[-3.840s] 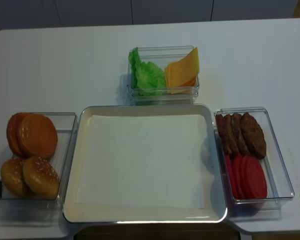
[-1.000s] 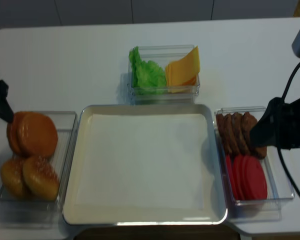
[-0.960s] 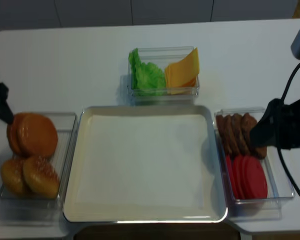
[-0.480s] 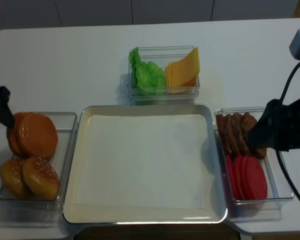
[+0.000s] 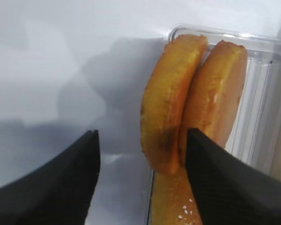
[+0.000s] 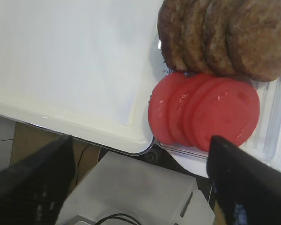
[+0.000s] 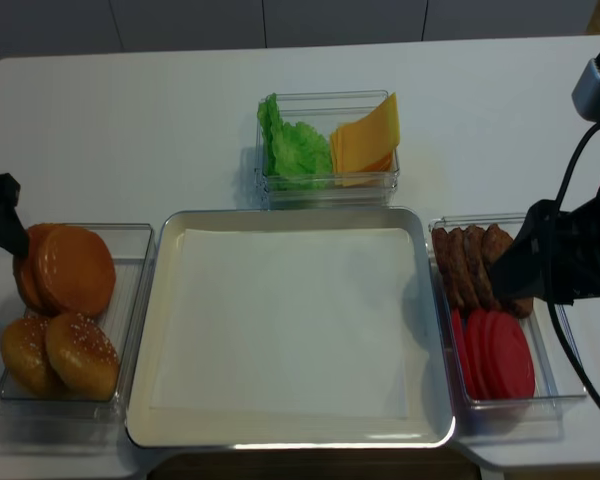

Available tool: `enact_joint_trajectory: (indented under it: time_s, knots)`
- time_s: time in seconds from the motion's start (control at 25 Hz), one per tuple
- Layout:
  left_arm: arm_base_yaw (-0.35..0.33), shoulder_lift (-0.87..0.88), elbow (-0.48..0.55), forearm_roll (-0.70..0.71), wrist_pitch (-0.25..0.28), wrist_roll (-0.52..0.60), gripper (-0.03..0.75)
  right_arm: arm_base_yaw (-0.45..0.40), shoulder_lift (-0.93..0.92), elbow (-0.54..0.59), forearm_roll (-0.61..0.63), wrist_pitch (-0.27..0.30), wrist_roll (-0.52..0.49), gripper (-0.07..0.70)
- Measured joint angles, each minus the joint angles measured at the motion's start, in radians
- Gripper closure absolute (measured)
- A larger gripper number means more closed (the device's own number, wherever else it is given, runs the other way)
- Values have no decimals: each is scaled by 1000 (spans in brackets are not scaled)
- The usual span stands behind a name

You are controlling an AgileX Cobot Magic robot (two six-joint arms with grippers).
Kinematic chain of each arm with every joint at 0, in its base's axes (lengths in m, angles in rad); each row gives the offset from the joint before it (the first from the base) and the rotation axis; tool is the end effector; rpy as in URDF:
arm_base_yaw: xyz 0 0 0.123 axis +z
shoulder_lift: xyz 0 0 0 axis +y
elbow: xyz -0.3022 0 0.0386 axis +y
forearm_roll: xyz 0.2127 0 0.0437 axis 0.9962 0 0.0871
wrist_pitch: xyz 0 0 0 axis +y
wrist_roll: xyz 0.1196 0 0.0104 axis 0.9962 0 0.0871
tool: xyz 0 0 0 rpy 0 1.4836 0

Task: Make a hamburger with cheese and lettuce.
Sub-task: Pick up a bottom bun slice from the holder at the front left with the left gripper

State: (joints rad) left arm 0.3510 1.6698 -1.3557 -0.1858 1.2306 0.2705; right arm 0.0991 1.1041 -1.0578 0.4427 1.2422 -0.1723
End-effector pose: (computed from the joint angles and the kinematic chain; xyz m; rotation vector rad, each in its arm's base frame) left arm 0.2871 0.0828 0.2784 -0.1971 2.9662 -0.2020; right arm 0.1503 0.0639 0.3430 -0.2774 2.6867 0.5928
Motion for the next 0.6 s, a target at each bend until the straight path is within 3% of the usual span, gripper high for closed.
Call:
enact_joint_trajectory:
  time_s: [0.6]
  knots:
    - [0, 35, -2, -2, -4, 0, 313, 0, 0, 0, 0, 0, 0, -64]
